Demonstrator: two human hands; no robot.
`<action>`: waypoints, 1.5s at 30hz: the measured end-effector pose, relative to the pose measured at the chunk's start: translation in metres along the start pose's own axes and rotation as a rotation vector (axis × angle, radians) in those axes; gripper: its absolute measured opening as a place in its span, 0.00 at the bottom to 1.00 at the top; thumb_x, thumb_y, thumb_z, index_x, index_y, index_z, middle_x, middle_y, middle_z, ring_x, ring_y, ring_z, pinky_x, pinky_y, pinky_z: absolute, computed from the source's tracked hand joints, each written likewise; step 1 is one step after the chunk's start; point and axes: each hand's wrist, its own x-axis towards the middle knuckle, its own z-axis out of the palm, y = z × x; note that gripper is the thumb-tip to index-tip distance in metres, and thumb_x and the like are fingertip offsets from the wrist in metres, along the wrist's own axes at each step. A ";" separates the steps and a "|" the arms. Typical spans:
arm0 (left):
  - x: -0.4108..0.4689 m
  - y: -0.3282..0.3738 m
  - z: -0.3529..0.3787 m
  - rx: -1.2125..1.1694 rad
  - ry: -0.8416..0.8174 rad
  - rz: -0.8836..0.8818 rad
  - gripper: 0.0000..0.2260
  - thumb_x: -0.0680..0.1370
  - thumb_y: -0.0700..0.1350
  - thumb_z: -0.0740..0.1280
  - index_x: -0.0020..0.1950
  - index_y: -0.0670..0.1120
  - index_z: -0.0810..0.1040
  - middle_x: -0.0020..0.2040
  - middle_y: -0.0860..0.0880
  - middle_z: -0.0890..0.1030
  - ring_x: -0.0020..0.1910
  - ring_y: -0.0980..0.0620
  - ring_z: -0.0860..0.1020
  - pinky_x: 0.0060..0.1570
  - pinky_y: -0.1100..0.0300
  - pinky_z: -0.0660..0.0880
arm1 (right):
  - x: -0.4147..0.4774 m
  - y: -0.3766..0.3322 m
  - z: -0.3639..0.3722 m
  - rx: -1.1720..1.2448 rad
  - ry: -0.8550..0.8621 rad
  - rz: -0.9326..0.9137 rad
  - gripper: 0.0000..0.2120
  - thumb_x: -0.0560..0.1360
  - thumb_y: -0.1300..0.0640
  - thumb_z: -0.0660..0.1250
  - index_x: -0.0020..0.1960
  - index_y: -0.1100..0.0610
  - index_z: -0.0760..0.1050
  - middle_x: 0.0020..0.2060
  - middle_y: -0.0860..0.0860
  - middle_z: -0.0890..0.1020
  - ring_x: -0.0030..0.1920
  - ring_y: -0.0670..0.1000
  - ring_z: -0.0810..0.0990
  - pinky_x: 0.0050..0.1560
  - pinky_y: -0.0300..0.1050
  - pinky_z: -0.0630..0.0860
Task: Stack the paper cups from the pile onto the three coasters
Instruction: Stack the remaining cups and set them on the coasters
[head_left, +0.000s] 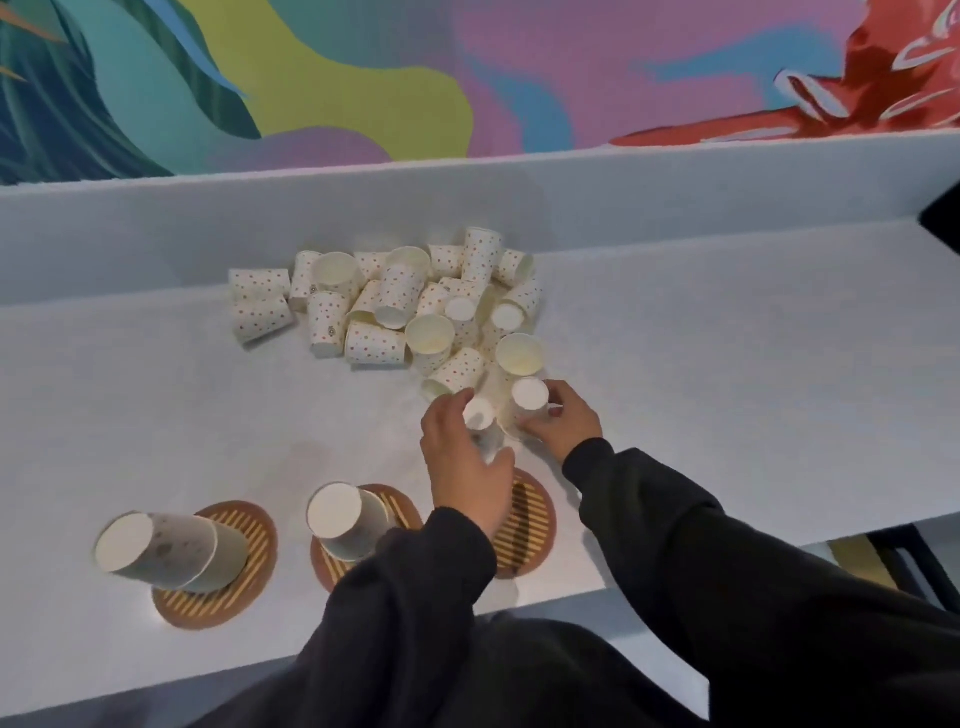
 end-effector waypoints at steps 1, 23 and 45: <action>0.004 -0.008 0.010 0.061 0.013 0.000 0.31 0.78 0.43 0.73 0.76 0.56 0.63 0.78 0.54 0.61 0.77 0.48 0.63 0.77 0.49 0.65 | 0.000 0.002 -0.002 -0.003 -0.008 -0.008 0.23 0.73 0.51 0.78 0.64 0.44 0.73 0.59 0.45 0.79 0.59 0.52 0.78 0.63 0.48 0.75; 0.034 -0.039 0.046 0.064 0.006 -0.071 0.34 0.77 0.44 0.72 0.78 0.60 0.59 0.76 0.52 0.66 0.75 0.50 0.68 0.73 0.48 0.70 | -0.014 -0.010 0.009 -0.142 -0.200 -0.222 0.31 0.70 0.47 0.79 0.70 0.43 0.72 0.64 0.44 0.80 0.61 0.47 0.78 0.67 0.51 0.77; 0.045 -0.021 0.016 -0.052 0.060 0.006 0.34 0.73 0.47 0.77 0.74 0.60 0.66 0.69 0.52 0.70 0.66 0.55 0.70 0.67 0.54 0.73 | 0.025 -0.012 -0.026 0.002 -0.035 -0.218 0.29 0.71 0.54 0.80 0.66 0.45 0.70 0.62 0.46 0.79 0.58 0.48 0.78 0.60 0.46 0.78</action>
